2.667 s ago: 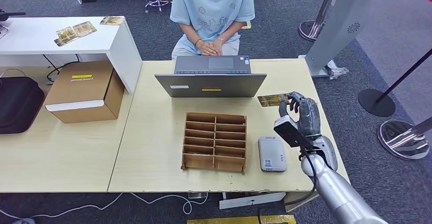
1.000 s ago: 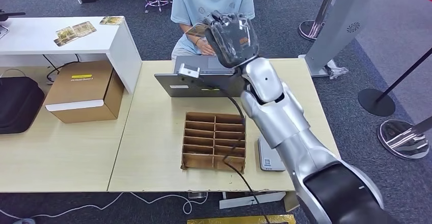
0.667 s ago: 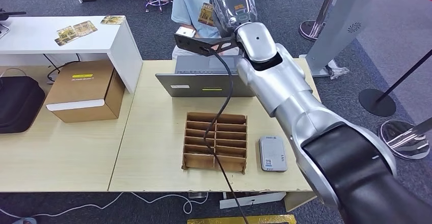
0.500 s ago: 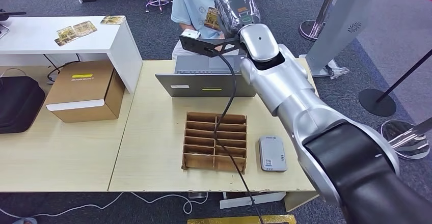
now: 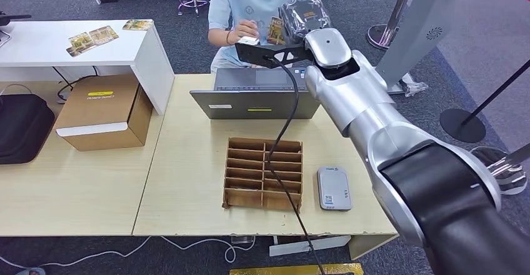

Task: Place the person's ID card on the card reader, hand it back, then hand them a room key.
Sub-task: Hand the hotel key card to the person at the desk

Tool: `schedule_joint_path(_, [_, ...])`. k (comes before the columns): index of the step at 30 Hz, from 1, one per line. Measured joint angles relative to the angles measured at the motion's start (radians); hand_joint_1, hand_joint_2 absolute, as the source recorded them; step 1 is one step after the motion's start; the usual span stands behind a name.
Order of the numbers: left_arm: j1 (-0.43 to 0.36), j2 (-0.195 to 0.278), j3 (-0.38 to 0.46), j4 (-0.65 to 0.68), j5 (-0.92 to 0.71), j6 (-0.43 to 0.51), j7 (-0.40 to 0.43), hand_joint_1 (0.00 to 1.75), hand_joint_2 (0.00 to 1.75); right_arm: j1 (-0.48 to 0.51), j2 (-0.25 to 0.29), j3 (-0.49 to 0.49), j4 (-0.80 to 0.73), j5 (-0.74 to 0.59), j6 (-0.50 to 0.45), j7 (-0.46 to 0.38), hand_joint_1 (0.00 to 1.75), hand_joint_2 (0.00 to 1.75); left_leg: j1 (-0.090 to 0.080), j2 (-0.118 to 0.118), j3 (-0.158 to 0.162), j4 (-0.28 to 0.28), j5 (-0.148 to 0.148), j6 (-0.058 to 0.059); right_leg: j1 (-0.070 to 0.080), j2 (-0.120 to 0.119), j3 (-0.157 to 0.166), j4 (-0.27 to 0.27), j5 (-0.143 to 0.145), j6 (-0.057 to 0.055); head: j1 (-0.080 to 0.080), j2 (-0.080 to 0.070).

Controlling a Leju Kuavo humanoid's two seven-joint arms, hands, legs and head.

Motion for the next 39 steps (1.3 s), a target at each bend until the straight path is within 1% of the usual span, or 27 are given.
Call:
schedule_joint_path(5, [-0.001, 0.0, -0.002, 0.0, -0.001, -0.002, 0.0, 0.0, 0.0, 0.0, -0.001, -0.002, 0.003, -0.012, 0.005, -0.003, 1.75, 1.75, 0.0, 0.0, 0.0, 0.0, 0.0, 0.0, 0.0, 0.0, 0.0, 0.0, 0.0, 0.0, 0.0, 0.0])
schedule_joint_path(12, [-0.002, 0.0, -0.002, 0.0, 0.0, -0.006, 0.002, 0.0, 0.0, -0.001, -0.001, -0.002, 0.008, -0.016, 0.036, -0.007, 1.75, 1.75, 0.0, 0.0, 0.0, 0.0, 0.0, 0.0, 0.0, 0.0, 0.0, 0.0, 0.0, 0.0, 0.0, 0.0])
schedule_joint_path(26, [-0.004, 0.0, -0.002, 0.0, 0.0, -0.012, 0.002, 0.0, 0.0, 0.0, 0.002, -0.002, 0.011, -0.018, 0.051, -0.009, 1.74, 1.75, 0.0, 0.0, 0.0, 0.0, 0.0, 0.0, 0.0, 0.0, 0.0, 0.0, 0.0, 0.0, 0.0, 0.0])
schedule_joint_path(30, [-0.004, 0.0, -0.002, 0.0, 0.0, -0.012, 0.001, 0.0, 0.0, 0.0, 0.002, -0.002, 0.011, -0.021, 0.05, -0.014, 0.0, 1.75, 0.0, 0.0, 0.0, 0.0, 0.0, 0.0, 0.0, 0.0, 0.0, 0.0, 0.0, 0.0, 0.0, 0.0])
schedule_joint_path(39, [-0.003, 0.0, -0.002, 0.0, -0.001, -0.015, -0.003, 0.0, 0.0, 0.0, 0.002, -0.002, 0.011, -0.022, 0.035, -0.008, 0.0, 1.75, 0.0, 0.0, 0.0, 0.0, 0.0, 0.0, 0.0, 0.0, 0.0, 0.0, 0.0, 0.0, 0.0, 0.0])
